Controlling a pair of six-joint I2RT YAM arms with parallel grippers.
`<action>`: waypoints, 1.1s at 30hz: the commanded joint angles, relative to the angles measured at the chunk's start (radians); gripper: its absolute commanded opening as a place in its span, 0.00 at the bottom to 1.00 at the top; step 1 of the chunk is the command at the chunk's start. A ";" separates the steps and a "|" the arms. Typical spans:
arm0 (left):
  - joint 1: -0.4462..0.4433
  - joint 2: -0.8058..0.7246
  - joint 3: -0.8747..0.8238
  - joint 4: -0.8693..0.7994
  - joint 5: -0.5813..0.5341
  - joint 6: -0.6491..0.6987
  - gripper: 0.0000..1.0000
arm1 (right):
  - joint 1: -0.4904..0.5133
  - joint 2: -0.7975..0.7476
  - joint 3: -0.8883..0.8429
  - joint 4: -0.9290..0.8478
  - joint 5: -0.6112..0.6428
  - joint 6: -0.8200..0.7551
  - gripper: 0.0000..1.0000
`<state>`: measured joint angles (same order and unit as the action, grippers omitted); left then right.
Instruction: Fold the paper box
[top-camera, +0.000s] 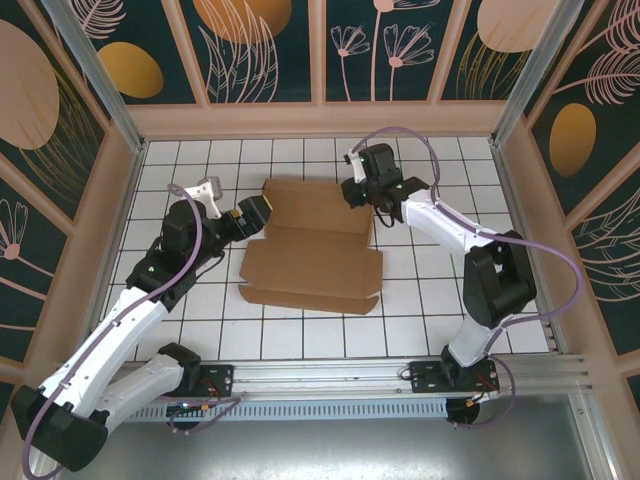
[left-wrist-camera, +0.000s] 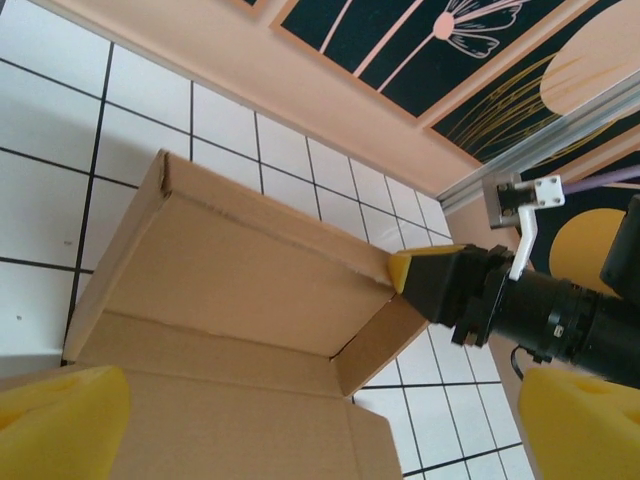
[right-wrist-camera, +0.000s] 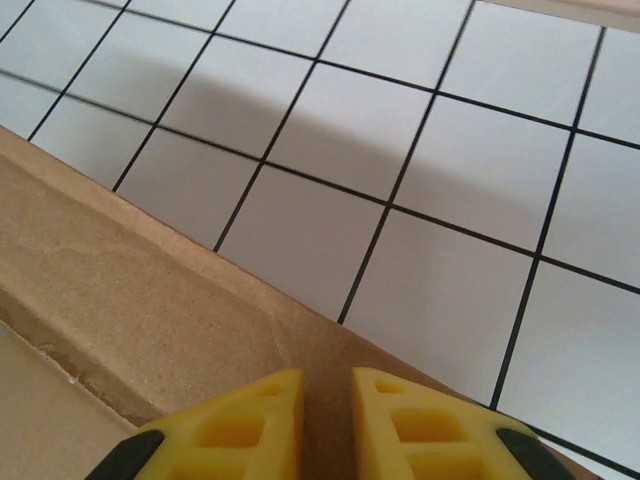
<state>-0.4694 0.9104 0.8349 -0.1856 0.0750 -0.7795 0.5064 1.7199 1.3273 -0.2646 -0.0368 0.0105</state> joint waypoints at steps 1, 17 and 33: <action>0.006 0.005 0.041 -0.023 0.016 0.001 0.99 | -0.018 0.078 0.008 -0.082 -0.026 0.033 0.20; 0.006 0.016 0.131 -0.111 -0.038 0.023 0.99 | -0.221 0.247 -0.006 -0.121 -0.156 0.252 0.26; 0.006 0.046 0.198 -0.153 -0.114 0.060 0.99 | -0.173 -0.209 -0.514 -0.037 -0.198 0.521 0.59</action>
<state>-0.4694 0.9535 0.9970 -0.3161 -0.0078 -0.7502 0.3199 1.5856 0.8452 -0.3038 -0.2390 0.4721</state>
